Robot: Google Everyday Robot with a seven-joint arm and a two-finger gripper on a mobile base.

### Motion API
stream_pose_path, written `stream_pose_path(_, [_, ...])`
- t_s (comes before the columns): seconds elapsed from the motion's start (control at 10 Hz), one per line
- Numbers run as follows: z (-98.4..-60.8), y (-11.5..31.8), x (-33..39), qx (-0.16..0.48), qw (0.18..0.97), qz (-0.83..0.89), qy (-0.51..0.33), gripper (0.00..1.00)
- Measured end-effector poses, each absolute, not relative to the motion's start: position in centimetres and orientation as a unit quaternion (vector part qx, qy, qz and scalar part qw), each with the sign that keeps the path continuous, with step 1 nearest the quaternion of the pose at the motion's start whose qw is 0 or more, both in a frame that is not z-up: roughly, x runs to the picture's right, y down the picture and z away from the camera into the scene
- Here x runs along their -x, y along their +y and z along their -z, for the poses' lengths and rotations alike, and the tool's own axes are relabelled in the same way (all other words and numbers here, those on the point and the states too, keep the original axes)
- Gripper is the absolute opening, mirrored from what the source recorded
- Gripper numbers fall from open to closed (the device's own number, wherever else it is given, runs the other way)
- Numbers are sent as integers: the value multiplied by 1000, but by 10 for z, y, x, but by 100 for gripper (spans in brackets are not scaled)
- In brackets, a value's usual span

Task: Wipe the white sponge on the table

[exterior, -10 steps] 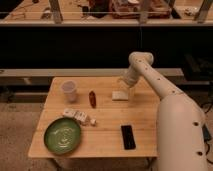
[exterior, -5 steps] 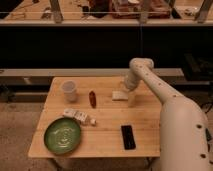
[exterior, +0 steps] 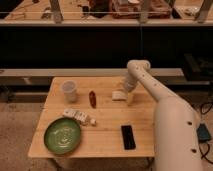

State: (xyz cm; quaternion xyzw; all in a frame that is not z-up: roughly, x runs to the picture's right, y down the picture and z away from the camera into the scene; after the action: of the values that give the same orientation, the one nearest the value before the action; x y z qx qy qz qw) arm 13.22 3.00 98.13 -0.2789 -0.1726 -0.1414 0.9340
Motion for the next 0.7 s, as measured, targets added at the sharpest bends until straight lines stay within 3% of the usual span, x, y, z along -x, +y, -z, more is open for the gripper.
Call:
stream_pose_path(0.3, [-1024,29,-135,283,935,129,-173,80])
stream_pose_path(0.7, [-1020,29,-139,285,934,133,-169,80])
